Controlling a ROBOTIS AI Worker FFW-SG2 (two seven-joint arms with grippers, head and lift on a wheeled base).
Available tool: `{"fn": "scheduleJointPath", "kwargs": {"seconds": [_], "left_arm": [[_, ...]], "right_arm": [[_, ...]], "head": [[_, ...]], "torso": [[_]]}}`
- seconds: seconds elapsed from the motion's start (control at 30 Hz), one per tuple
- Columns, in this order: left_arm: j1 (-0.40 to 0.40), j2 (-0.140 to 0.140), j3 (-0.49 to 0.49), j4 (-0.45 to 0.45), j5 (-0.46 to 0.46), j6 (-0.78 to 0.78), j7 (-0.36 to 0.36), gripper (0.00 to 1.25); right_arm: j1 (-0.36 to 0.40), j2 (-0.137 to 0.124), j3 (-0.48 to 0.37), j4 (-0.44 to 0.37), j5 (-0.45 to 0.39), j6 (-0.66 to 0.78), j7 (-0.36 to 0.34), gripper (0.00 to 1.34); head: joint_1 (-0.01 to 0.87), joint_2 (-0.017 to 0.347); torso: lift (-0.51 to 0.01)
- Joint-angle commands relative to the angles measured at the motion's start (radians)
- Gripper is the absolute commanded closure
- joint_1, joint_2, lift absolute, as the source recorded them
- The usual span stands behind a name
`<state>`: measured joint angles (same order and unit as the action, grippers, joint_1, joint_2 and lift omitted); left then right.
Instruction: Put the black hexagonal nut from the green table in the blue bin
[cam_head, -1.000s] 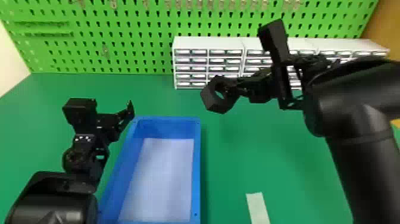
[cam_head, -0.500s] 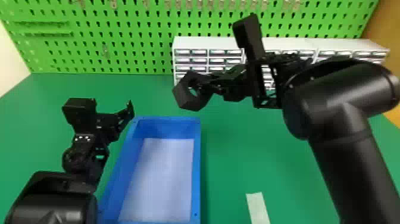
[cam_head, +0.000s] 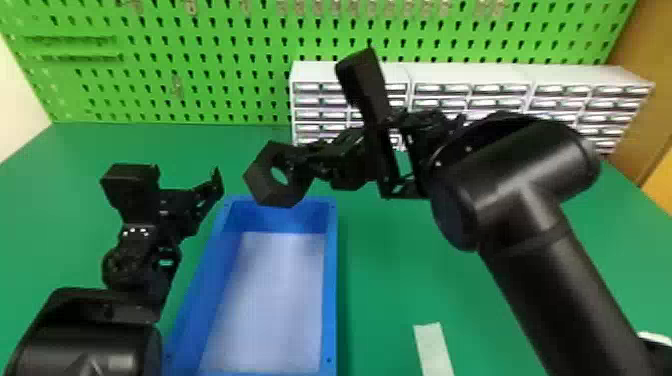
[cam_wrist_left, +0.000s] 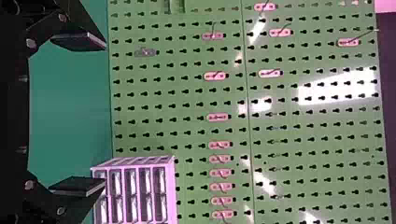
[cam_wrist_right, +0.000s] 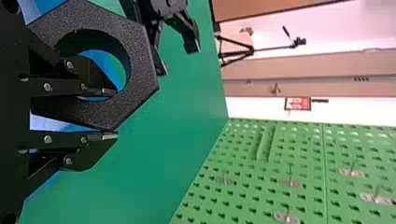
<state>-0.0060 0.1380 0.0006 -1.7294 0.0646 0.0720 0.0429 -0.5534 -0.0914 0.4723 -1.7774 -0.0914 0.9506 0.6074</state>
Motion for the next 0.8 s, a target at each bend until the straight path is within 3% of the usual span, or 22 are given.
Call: {"fn": "scheduleJointPath", "kwargs": {"seconds": [0.0, 0.77], "left_arm": [[0.004, 0.000, 0.013, -0.021, -0.012, 0.000, 0.000, 0.24], [0.004, 0.000, 0.035, -0.033, -0.009, 0.000, 0.000, 0.24]], "right_arm": [[0.000, -0.004, 0.035, 0.021, -0.028, -0.012, -0.009, 0.99], [-0.013, -0.027, 0.213, 0.176, -0.157, -0.135, -0.117, 0.99]], "head": [[0.686, 0.052], [0.686, 0.052]], "torso": [[-0.097], [-0.097]]}}
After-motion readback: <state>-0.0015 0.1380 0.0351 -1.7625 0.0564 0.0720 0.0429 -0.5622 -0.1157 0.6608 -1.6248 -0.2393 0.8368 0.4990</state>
